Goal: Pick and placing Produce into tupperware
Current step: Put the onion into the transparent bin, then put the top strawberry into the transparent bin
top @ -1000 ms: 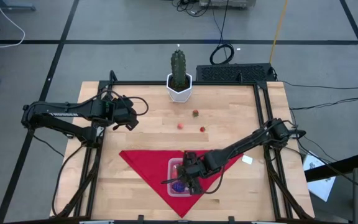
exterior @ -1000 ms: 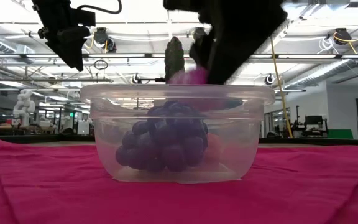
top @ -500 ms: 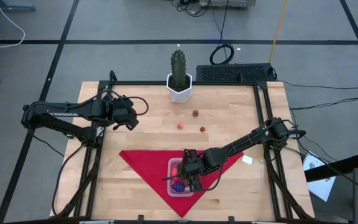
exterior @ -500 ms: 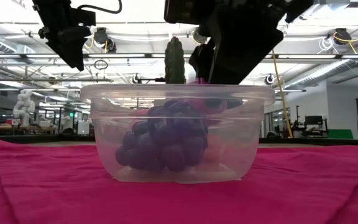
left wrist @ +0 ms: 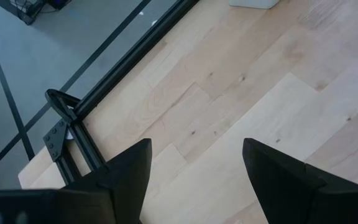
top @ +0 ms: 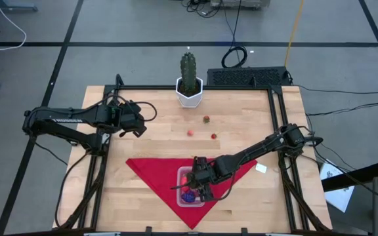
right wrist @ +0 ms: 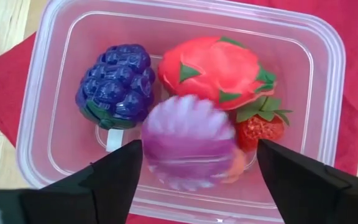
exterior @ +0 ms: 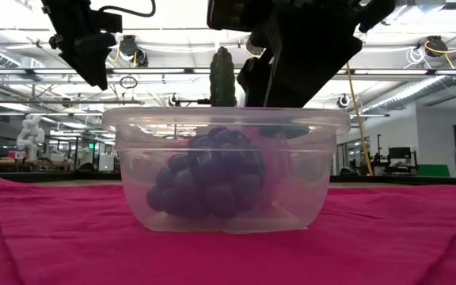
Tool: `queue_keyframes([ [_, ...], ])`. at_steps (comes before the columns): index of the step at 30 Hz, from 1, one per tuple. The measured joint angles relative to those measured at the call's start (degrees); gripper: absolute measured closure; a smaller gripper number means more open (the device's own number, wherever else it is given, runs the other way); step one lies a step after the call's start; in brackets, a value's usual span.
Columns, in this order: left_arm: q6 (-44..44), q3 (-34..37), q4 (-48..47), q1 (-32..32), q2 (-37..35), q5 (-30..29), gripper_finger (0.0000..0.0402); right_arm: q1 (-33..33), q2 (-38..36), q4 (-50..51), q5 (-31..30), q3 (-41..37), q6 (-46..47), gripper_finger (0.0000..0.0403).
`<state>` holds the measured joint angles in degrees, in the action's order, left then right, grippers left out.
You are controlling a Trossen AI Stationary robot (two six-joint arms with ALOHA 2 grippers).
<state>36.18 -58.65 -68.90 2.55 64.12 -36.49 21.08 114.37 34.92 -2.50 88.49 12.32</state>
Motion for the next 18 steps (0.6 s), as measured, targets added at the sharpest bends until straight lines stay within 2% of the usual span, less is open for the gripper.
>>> queue_keyframes([
  [7, 0.0, 0.0, 0.1, 0.0, 0.0, 0.0, 0.0144, 0.0, -1.4, -0.3, 0.0, 0.1, -0.4, 0.0092],
  [13, -0.3, 0.0, 0.2, 0.0, 0.0, 0.0, 0.0144, -0.6, -5.8, 0.9, -0.7, 0.2, -5.8, 0.0092],
  [18, -0.3, 0.0, 0.2, 0.0, 0.0, 0.0, 0.0144, -3.3, -9.6, 4.2, -10.9, 0.3, -11.6, 0.0092],
])
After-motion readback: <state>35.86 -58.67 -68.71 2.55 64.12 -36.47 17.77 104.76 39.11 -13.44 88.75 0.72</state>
